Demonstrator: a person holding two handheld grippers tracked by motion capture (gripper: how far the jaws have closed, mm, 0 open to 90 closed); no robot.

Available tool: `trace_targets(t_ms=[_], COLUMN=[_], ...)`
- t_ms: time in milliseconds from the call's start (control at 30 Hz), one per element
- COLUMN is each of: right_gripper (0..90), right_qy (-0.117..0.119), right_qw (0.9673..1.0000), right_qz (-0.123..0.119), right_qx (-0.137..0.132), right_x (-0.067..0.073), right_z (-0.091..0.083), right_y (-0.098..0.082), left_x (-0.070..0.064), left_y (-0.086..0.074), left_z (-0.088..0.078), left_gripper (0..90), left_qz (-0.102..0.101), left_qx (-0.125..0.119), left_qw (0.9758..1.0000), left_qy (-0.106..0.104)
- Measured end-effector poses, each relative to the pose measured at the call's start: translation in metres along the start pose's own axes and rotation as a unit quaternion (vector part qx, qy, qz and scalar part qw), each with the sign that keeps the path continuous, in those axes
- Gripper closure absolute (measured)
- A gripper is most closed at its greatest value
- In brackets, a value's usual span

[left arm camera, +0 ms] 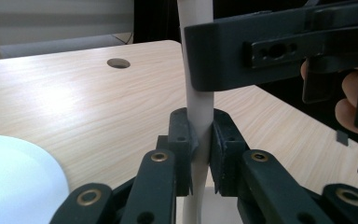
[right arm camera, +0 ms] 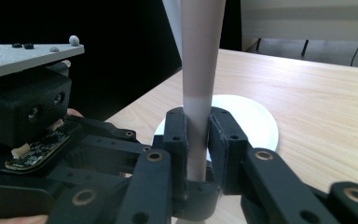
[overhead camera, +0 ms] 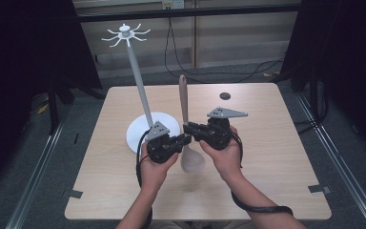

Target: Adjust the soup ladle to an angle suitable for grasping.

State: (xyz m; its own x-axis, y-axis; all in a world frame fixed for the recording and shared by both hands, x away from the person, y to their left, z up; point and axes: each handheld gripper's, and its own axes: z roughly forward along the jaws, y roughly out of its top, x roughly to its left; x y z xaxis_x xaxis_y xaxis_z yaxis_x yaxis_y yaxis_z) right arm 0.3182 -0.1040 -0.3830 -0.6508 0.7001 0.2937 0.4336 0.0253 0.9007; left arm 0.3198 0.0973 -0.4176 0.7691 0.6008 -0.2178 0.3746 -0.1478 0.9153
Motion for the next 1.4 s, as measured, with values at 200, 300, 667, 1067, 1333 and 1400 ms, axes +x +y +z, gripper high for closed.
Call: trace_targets(t_ms=[200,300,667,1067,1333,1400], right_gripper=[54.1,45.0,17.6,3.1,2.2,2.2], right_qy=[-0.004,-0.014,-0.045,-0.055,-0.059,-0.058], right_qw=[0.9997,0.9993,0.9958,0.985,0.9822,0.9818], right_qz=[-0.018,-0.033,-0.055,-0.104,-0.106,-0.105], right_qx=[-0.014,-0.003,0.057,0.126,0.143,0.148], right_x=[-0.006,-0.011,-0.032,-0.044,-0.047,-0.048], right_z=[-0.01,-0.014,-0.017,-0.017,-0.016,-0.015], right_y=[-0.002,-0.008,-0.045,-0.074,-0.084,-0.086], left_x=[0.005,0.008,0.014,0.016,0.019,0.019], left_y=[0.001,0.002,0.006,0.016,0.025,0.027], left_z=[-0.009,-0.014,-0.023,-0.024,-0.03,-0.032], left_gripper=[80.5,80.4,80.4,80.4,80.3,80.3], left_qz=[0.003,0.007,0.011,0.016,0.012,0.015], left_qx=[-0.005,-0.007,-0.014,-0.024,-0.03,-0.034], left_qw=[0.9999,0.9998,0.9995,0.9993,0.999,0.9988], left_qy=[0.013,0.018,0.024,0.025,0.03,0.032])
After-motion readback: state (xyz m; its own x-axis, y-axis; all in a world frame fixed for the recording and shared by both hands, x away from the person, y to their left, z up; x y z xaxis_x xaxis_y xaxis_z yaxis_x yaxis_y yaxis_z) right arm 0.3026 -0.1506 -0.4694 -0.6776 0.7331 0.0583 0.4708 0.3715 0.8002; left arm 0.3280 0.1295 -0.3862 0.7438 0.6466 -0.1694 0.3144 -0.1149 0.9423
